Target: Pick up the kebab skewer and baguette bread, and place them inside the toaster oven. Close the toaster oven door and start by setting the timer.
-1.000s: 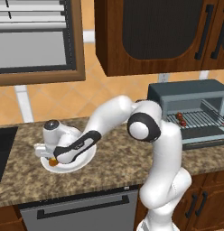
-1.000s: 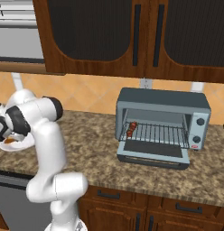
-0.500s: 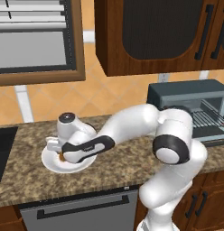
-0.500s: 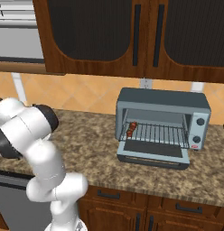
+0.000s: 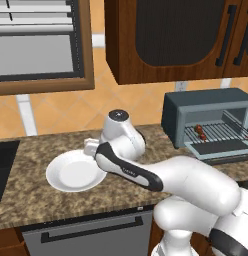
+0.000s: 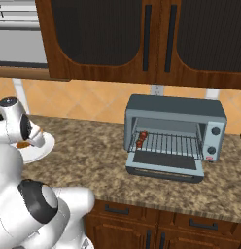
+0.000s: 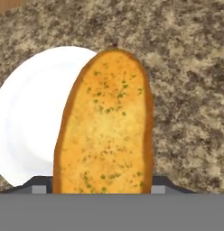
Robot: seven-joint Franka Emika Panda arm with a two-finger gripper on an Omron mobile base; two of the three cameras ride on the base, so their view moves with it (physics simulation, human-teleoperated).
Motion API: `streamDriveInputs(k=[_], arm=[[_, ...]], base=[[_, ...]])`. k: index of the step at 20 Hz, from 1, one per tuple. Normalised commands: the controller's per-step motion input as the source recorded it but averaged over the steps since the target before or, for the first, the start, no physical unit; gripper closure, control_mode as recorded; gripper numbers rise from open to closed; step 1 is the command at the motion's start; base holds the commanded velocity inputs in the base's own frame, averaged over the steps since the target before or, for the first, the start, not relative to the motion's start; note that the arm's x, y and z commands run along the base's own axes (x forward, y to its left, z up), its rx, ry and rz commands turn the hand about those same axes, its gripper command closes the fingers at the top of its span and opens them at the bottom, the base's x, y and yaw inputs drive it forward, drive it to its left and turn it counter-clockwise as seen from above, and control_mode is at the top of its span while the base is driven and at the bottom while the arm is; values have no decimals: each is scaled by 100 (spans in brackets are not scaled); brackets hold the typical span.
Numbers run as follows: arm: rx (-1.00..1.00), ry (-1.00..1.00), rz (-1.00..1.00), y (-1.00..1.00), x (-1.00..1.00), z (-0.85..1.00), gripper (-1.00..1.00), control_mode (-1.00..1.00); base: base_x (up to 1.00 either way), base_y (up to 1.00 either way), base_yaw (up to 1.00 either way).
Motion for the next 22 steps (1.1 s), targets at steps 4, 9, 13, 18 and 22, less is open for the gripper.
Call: streamDriveInputs(k=[4, 9, 13, 18, 22], arm=[[-7, 0, 0, -100, -13, 53, 100, -100], [-12, 0, 0, -100, -2, 44, 100, -100], [-12, 0, 0, -100, -1, 28, 100, -100], [-15, 0, 0, -100, -4, 10, 100, -100], [-11, 0, -1, -100, 0, 8, 100, -100]], base=[[0, 0, 0], [0, 0, 0], [0, 0, 0], [0, 0, 0], [0, 0, 0]])
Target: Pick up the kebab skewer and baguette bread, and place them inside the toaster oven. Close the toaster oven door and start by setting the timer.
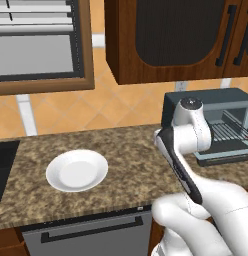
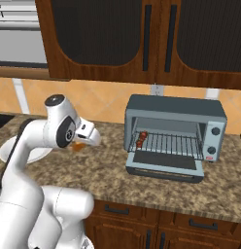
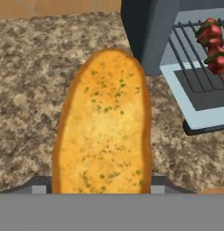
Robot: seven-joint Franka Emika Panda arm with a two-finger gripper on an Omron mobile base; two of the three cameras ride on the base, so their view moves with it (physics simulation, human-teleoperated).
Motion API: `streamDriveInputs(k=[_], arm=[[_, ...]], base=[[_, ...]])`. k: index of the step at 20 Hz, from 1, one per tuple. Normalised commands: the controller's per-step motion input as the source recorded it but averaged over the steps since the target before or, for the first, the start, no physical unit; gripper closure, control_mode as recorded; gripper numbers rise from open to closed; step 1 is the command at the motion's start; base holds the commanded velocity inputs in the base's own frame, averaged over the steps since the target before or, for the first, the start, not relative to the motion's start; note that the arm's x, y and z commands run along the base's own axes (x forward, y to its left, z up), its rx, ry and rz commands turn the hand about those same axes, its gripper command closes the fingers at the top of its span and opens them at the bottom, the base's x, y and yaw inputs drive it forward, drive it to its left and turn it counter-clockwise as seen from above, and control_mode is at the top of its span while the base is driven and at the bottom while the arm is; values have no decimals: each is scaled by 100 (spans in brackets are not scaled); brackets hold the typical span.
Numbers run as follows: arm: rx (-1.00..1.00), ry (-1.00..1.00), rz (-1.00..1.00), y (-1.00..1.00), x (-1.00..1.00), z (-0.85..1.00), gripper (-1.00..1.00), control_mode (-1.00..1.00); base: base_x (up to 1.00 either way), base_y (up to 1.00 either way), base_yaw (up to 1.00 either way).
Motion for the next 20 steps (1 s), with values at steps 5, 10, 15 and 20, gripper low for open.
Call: streamDriveInputs(k=[5, 10, 15, 20], arm=[[-4, 0, -3, -100, 0, 11, 100, -100], [0, 0, -5, -100, 0, 10, 100, -100], [0, 0, -4, -100, 2, 5, 100, -100], [1, 0, 0, -99, 26, 0, 100, -100]], base=[[0, 0, 0], [0, 0, 0], [0, 0, 0], [0, 0, 0]])
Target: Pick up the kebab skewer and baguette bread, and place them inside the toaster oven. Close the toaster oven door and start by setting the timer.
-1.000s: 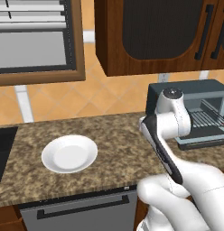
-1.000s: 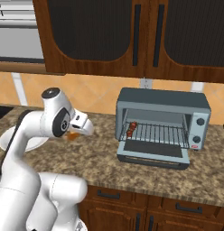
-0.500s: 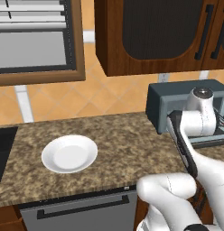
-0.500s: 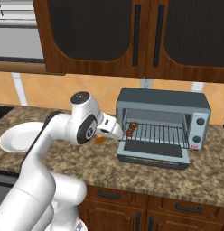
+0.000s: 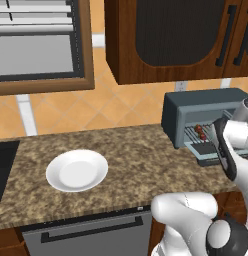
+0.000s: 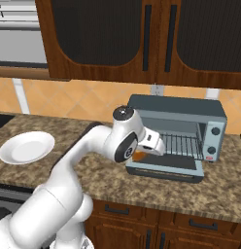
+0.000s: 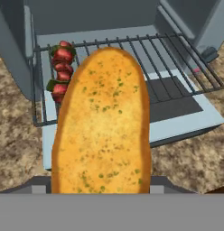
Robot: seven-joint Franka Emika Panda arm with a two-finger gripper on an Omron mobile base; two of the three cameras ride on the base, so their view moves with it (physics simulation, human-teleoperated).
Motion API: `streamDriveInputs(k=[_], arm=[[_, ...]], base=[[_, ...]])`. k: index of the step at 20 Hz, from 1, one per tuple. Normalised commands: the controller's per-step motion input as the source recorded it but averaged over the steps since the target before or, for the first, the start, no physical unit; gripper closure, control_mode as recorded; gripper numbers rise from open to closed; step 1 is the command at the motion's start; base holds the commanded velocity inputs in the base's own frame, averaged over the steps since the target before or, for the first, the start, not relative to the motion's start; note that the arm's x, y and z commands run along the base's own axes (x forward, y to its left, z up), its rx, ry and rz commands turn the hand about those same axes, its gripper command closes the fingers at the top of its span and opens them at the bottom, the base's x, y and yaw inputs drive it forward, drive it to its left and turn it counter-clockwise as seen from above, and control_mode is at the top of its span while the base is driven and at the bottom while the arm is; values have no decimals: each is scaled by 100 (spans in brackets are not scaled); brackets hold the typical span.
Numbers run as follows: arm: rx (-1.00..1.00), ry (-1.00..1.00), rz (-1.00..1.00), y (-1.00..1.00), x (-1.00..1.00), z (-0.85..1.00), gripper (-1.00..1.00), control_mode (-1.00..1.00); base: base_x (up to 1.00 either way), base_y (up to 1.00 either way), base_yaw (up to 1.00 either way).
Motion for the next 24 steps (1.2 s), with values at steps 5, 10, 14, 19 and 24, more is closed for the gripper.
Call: streamDriveInputs(k=[5, 10, 14, 19, 24], arm=[[4, 0, 0, -67, 71, 0, 100, -100], [7, 0, 0, -15, 57, -3, 100, -100], [11, 0, 0, 0, 29, -11, 100, -100], [4, 0, 0, -11, 36, -20, 100, -100], [0, 0, 0, -30, 21, -23, 100, -100]], base=[[0, 0, 0], [0, 0, 0], [0, 0, 0], [0, 0, 0], [0, 0, 0]])
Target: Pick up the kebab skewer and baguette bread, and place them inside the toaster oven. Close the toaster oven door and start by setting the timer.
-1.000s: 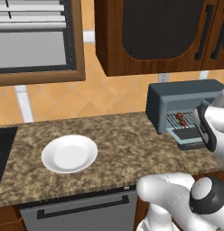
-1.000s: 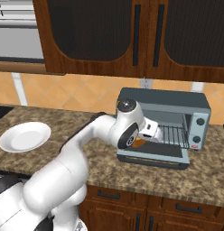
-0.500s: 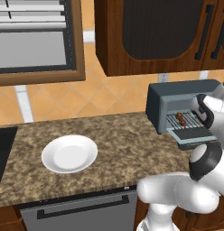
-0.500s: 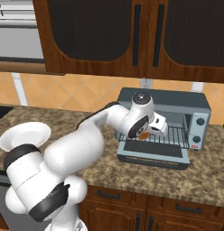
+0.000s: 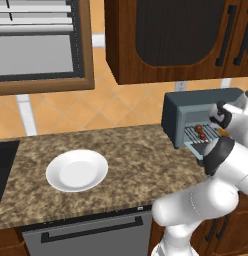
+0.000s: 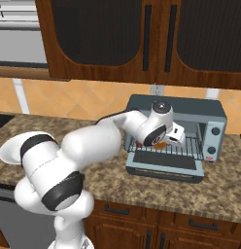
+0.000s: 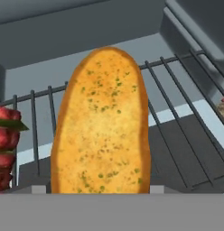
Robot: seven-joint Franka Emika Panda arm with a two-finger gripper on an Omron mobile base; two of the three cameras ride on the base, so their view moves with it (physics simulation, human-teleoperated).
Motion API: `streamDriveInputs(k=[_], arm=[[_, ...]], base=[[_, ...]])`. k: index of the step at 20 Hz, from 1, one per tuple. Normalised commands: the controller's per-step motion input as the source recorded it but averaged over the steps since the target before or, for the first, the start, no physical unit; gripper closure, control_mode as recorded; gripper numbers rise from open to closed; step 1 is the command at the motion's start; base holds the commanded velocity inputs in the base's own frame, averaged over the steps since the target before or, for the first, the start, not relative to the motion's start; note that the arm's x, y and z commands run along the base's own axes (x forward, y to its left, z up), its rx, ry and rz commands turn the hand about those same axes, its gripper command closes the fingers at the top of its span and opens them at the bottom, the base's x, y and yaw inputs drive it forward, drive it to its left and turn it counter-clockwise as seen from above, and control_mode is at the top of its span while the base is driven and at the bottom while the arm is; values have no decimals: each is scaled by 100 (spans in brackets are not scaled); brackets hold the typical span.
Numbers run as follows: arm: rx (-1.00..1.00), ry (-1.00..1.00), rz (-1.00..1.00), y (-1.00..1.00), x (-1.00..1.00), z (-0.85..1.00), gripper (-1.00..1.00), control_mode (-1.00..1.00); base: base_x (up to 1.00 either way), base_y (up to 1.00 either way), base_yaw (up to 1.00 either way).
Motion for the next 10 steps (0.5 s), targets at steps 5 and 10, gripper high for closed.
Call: streamDriveInputs(k=[5, 10], arm=[[1, 0, 0, -16, 13, -22, 100, -100], [1, 0, 0, -1, 7, -15, 100, -100]], base=[[0, 0, 0], [0, 0, 0]])
